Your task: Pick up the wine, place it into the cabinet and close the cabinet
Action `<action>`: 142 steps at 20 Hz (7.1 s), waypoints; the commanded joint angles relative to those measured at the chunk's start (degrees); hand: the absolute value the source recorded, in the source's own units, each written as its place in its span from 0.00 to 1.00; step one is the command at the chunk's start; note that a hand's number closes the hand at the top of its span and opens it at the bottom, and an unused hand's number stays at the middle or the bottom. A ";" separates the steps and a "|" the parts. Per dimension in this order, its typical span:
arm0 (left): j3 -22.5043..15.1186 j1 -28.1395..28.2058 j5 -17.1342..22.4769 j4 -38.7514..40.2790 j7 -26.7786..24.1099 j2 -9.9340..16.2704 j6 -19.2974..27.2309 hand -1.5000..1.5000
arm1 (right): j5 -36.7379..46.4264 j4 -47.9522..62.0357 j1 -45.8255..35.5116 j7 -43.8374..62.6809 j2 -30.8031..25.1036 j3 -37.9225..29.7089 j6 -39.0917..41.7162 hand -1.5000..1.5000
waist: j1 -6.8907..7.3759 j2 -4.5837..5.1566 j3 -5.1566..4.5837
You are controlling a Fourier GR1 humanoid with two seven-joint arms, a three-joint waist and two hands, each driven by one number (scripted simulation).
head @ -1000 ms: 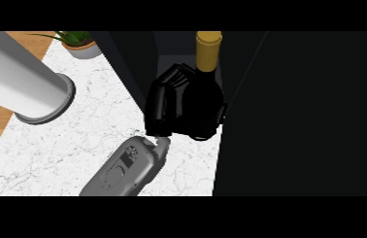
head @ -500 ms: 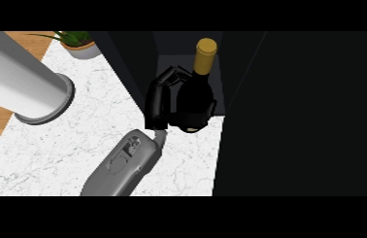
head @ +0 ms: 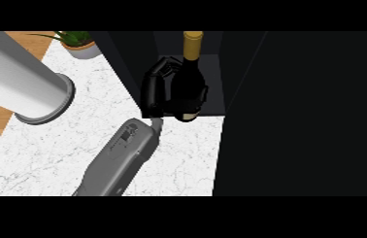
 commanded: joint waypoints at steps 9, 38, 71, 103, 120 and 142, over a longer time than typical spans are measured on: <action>3.92 -4.82 2.74 6.34 0.93 -0.10 -3.74 1.00 | -2.26 -3.20 0.30 0.71 1.47 0.75 -0.72 0.00 | 0.11 -0.03 0.00; 17.91 -28.59 7.21 44.80 -16.00 0.11 -6.63 1.00 | -4.64 -1.50 2.12 -1.61 2.27 0.75 1.51 0.00 | -1.99 0.85 -0.01; 21.43 -28.62 4.72 55.53 -18.66 1.14 -6.65 0.00 | -1.88 -0.14 -0.43 -1.59 3.13 3.68 -0.33 0.00 | -3.26 1.48 -0.05; 21.84 -23.53 3.10 53.84 -26.05 -0.14 -15.59 0.00 | -0.64 -1.44 -2.60 0.78 2.91 6.51 -0.90 0.00 | -2.72 1.14 -0.11; 15.61 -17.51 13.04 47.26 -26.05 -0.14 -20.54 0.00 | 1.02 -0.49 -4.73 2.28 2.95 7.59 -2.78 0.00 | -2.09 0.00 -0.09; -21.30 14.23 16.79 -9.46 -15.39 -0.12 9.60 0.00 | -2.27 -5.60 3.98 -0.36 0.45 2.26 -1.47 0.00 | 0.71 -0.30 0.05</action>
